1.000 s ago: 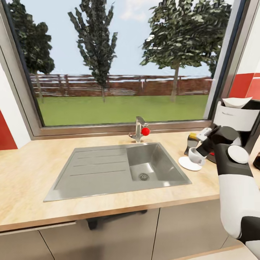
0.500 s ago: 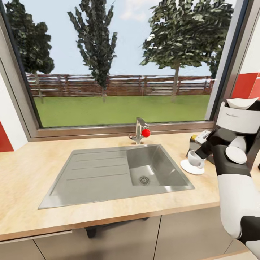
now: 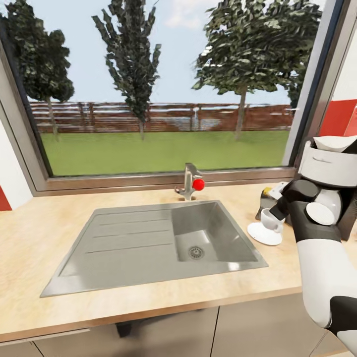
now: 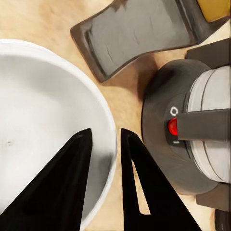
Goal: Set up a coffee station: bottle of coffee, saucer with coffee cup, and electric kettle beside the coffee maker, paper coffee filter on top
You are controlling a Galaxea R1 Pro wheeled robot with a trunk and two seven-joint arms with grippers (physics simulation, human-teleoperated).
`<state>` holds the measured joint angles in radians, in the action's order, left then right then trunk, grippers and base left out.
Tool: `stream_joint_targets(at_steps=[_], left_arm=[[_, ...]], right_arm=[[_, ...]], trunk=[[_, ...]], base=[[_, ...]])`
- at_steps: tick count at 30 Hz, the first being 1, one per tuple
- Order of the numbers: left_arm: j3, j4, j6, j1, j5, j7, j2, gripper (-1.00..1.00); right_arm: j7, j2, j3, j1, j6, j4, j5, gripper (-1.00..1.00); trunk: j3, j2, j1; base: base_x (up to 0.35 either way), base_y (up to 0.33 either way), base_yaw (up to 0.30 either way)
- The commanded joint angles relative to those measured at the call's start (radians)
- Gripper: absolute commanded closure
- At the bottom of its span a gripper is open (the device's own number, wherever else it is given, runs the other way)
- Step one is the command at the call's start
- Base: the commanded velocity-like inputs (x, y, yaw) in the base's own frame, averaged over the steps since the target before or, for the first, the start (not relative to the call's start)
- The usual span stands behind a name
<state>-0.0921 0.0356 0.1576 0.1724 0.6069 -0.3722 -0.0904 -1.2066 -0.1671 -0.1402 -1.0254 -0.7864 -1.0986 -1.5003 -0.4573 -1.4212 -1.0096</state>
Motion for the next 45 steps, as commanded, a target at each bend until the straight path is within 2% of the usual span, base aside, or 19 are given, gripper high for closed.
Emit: stream_joint_targets(at_steps=[1, 23, 26, 45], left_arm=[[-0.008, -0.002, 0.003, 0.001, -0.004, -0.005, 0.000, -1.00], [-0.008, 0.000, 0.003, 0.001, -0.004, -0.005, 0.000, -1.00], [-0.008, 0.000, 0.003, 0.001, -0.004, -0.005, 0.000, -1.00], [-0.008, 0.000, 0.003, 0.001, -0.004, -0.005, 0.000, -1.00]], right_arm=[[-0.011, 0.000, 0.000, -0.001, -0.008, 0.000, -0.005, 1.00], [-0.010, 0.000, -0.003, -0.001, -0.007, 0.002, -0.004, 1.00], [-0.009, 0.000, -0.004, -0.001, -0.007, 0.038, -0.006, 1.00], [-0.008, -0.005, -0.008, -0.001, -0.004, 0.097, -0.007, 1.00]], trunk=[[-0.001, -0.001, 0.000], [-0.001, -0.001, 0.000], [-0.001, -0.001, 0.000], [-0.001, -0.001, 0.000]], base=[[0.004, -0.241, 0.063], [0.000, -0.100, 0.151], [0.000, -0.174, 0.031], [0.000, -0.018, 0.001]])
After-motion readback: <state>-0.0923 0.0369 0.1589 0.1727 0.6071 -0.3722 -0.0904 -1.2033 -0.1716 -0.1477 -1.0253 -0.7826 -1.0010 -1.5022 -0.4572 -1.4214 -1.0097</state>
